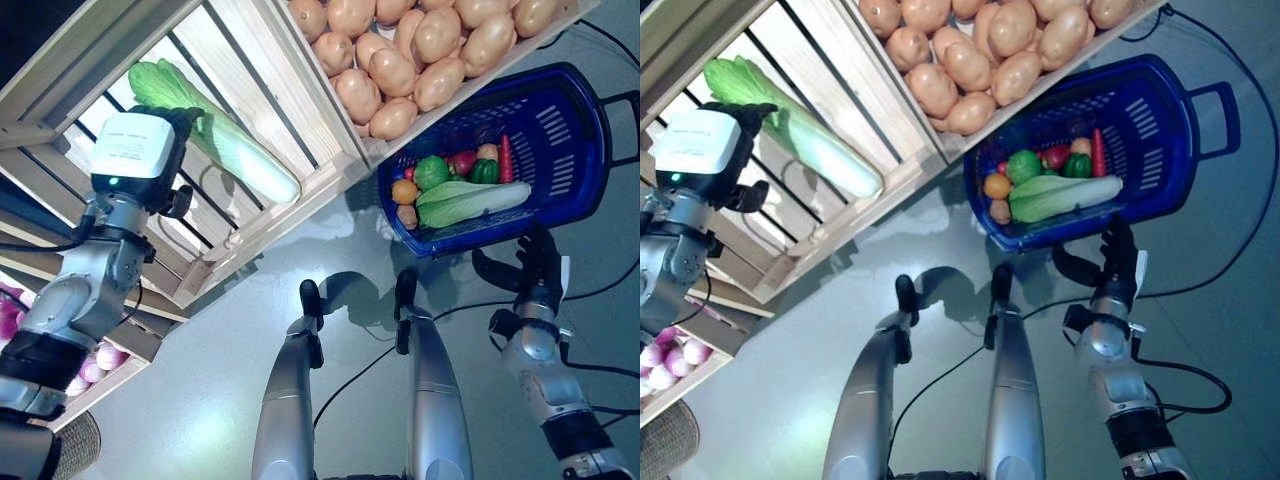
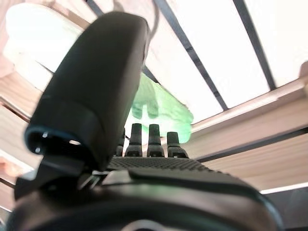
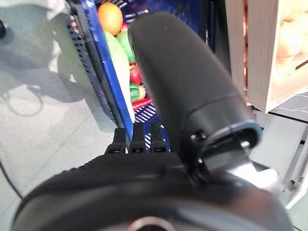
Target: Put vegetables into the basket
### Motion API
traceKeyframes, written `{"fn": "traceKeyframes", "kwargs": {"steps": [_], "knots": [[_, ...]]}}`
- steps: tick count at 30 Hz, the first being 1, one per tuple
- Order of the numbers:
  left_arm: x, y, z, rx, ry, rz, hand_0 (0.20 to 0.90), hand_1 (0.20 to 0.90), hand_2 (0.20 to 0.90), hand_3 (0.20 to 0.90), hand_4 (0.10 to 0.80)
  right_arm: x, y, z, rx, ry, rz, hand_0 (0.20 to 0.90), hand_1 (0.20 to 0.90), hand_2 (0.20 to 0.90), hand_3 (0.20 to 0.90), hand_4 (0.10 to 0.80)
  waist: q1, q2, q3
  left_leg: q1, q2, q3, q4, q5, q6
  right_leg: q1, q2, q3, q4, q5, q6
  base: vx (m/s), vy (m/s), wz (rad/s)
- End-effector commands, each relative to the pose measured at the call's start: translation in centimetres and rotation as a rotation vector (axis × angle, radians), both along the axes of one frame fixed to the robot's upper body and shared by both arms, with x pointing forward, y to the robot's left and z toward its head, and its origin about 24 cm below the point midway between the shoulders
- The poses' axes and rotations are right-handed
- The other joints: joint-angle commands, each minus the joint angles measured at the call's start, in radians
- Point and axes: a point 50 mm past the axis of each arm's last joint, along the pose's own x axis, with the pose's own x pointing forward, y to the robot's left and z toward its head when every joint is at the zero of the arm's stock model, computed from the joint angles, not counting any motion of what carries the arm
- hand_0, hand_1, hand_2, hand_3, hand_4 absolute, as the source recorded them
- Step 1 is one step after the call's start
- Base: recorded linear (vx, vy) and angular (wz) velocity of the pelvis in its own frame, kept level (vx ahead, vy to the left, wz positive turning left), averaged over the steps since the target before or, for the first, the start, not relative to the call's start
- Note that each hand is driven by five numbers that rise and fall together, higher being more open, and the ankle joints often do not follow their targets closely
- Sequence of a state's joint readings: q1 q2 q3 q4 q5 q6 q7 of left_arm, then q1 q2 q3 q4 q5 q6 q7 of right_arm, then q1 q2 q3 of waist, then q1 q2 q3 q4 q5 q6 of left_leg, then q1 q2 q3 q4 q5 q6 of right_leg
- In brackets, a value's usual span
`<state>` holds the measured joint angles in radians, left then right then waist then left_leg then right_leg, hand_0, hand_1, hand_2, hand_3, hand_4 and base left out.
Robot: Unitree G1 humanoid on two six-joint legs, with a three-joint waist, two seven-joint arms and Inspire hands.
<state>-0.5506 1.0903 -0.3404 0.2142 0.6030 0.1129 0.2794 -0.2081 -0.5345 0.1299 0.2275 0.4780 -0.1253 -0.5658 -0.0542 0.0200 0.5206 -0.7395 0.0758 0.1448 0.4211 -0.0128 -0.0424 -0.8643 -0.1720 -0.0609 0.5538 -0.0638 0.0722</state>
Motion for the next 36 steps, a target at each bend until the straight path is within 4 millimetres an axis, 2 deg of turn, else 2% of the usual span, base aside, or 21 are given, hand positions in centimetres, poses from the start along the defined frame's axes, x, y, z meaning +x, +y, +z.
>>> {"fn": "traceKeyframes", "kwargs": {"steps": [1, 4, 9, 12, 17, 29, 36], "knots": [[-1.3, 2.5, 4.9, 0.190, -0.254, 0.166, 0.900, 0.900, 0.900, 0.900, 0.800, -0.6, -0.8, 4.7, -0.115, -0.212, 0.038, 0.900, 0.900, 0.900, 0.900, 0.800, -0.041, 0.041, -0.001, -0.011, 0.012, 0.015, 0.049, -0.016, -0.041, 0.095, 0.035, -0.030, -0.061, -0.014, -0.013, -0.009, 0.051, -0.01], [-1.7, 3.1, 5.4, 0.285, -0.350, 0.203, 0.900, 0.900, 0.900, 0.900, 0.800, -0.6, -1.0, 5.0, -0.117, -0.216, 0.043, 0.900, 0.900, 0.900, 0.900, 0.800, -0.046, 0.039, -0.001, -0.014, 0.015, 0.020, 0.043, -0.013, -0.043, 0.086, 0.035, -0.027, -0.060, -0.013, -0.015, -0.020, 0.060, -0.03], [-2.1, 3.3, 5.6, 0.367, -0.519, 0.158, 0.900, 0.900, 0.900, 0.900, 0.800, -0.7, -0.7, 4.8, -0.105, -0.219, 0.047, 0.900, 0.900, 0.900, 0.900, 0.800, -0.053, 0.035, -0.001, -0.017, 0.018, 0.022, 0.049, -0.016, -0.043, 0.080, 0.033, -0.024, -0.048, -0.017, -0.016, 0.001, 0.021, -0.02], [-1.9, 2.9, 5.6, 0.393, -0.552, 0.126, 0.900, 0.900, 0.900, 0.900, 0.800, -0.4, -0.5, 5.0, -0.107, -0.221, 0.053, 0.900, 0.900, 0.900, 0.900, 0.800, -0.055, 0.038, -0.001, -0.024, 0.018, 0.022, 0.056, -0.018, -0.048, 0.074, 0.030, -0.021, -0.043, -0.018, -0.017, 0.002, 0.062, -0.02], [-1.0, 2.9, 5.9, 0.419, -0.515, 0.156, 0.900, 0.900, 0.900, 0.900, 0.800, 0.1, -0.1, 5.5, -0.114, -0.225, 0.061, 0.900, 0.900, 0.900, 0.900, 0.800, -0.068, 0.040, -0.001, -0.036, 0.019, 0.029, 0.066, -0.021, -0.047, 0.057, 0.027, -0.012, -0.032, -0.019, -0.016, 0.002, 0.075, -0.02], [0.0, 3.7, 5.7, 0.449, -0.432, 0.186, 0.900, 0.900, 0.900, 0.900, 0.800, -0.2, -0.2, 6.1, -0.115, -0.246, 0.066, 0.900, 0.900, 0.900, 0.900, 0.800, -0.092, 0.031, -0.001, -0.083, 0.024, 0.038, 0.081, -0.023, -0.037, -0.002, 0.027, 0.006, -0.016, -0.006, -0.012, -0.003, 0.046, -0.04], [0.9, 4.5, 5.2, 0.430, -0.247, 0.273, 0.900, 0.900, 0.900, 0.900, 0.800, -0.1, -0.1, 7.0, -0.134, -0.266, 0.061, 0.900, 0.900, 0.900, 0.900, 0.800, -0.095, 0.025, -0.001, -0.101, 0.026, 0.037, 0.080, -0.023, -0.034, -0.017, 0.025, 0.006, -0.018, -0.001, -0.005, 0.002, 0.003, 0.00]]}}
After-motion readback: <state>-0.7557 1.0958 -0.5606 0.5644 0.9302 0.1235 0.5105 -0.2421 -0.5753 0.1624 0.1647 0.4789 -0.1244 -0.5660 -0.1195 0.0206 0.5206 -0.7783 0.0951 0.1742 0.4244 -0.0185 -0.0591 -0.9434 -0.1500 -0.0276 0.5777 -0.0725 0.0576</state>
